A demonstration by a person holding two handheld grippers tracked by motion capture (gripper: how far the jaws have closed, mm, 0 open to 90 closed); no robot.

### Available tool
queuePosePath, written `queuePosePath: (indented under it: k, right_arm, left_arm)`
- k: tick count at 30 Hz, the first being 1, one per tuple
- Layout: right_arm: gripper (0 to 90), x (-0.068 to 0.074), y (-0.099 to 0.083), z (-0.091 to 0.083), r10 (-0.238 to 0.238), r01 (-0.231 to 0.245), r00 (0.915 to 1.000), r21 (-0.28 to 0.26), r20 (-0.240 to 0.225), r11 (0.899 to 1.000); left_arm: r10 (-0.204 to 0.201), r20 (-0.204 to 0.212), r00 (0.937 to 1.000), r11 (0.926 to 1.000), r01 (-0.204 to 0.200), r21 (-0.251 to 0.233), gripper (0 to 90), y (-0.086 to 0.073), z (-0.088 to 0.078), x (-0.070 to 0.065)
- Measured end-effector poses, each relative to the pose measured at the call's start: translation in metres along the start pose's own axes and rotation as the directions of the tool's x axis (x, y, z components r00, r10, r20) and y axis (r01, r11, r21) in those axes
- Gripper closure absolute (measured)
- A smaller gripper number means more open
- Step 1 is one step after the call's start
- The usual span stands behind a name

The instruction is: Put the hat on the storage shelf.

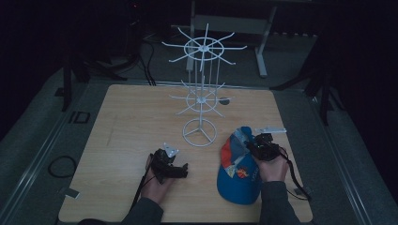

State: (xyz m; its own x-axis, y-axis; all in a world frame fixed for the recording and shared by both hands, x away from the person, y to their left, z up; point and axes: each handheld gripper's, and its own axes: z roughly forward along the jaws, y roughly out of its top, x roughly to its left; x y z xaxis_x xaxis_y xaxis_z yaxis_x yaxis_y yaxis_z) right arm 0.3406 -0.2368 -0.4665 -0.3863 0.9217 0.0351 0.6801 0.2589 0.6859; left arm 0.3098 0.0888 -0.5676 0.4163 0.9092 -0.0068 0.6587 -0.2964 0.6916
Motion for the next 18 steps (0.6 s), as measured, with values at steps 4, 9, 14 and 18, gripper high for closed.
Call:
queuePosePath:
  k: [4,9,14,18]
  right_arm:
    - [89.1,0.000,0.003,-0.006,-0.010,0.010,0.9999,-0.014,-0.008,1.000]
    - [88.9,0.000,0.008,-0.014,-0.022,0.021,0.9995,-0.035,-0.023,0.999]
    - [88.5,0.000,0.011,-0.020,-0.034,0.033,0.9989,-0.038,-0.033,0.999]
    - [88.3,0.002,0.016,-0.026,-0.061,0.059,0.9971,-0.043,-0.045,0.997]
  left_arm:
    - [-0.001,0.000,1.0000,1.0000,0.001,-0.001,1.9,0.000,0.000,0.000]
    - [-0.002,0.001,1.0000,1.0000,0.002,-0.001,1.9,0.000,0.000,0.000]
    - [0.001,0.000,1.0000,1.0000,-0.001,0.000,1.9,0.000,0.000,0.000]
    - [-0.001,0.003,1.0000,1.0000,0.001,0.003,1.9,0.000,0.000,0.000]
